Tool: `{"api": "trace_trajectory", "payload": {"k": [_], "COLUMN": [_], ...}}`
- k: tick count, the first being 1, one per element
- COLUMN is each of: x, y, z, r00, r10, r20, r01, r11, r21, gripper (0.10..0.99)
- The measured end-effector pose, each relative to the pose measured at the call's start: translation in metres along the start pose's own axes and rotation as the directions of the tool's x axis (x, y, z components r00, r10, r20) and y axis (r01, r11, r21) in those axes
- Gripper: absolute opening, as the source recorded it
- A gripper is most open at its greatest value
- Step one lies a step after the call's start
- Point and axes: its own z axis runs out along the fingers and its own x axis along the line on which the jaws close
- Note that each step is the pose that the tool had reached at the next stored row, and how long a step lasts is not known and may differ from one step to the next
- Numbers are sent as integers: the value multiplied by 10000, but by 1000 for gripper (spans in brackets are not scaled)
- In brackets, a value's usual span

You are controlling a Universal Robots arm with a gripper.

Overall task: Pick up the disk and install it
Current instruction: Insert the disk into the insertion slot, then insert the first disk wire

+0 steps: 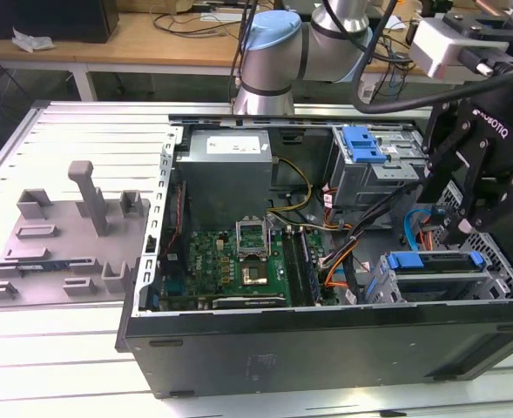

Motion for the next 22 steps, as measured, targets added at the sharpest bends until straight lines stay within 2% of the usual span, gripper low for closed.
{"api": "trace_trajectory", "payload": {"k": [1, 19, 20, 22], "x": [0, -5, -16, -118], "y": [0, 0, -3, -18], "z": [1, 2, 2, -3], "r00": [10000, 10000, 10000, 10000], "r10": [-1, -6, -6, -8], "r20": [1, 4, -2, -72], "r01": [1, 6, 6, 8], "r11": [10000, 10000, 10000, 10000], "r21": [0, 0, 0, -1], "gripper": [624, 624, 624, 624]}}
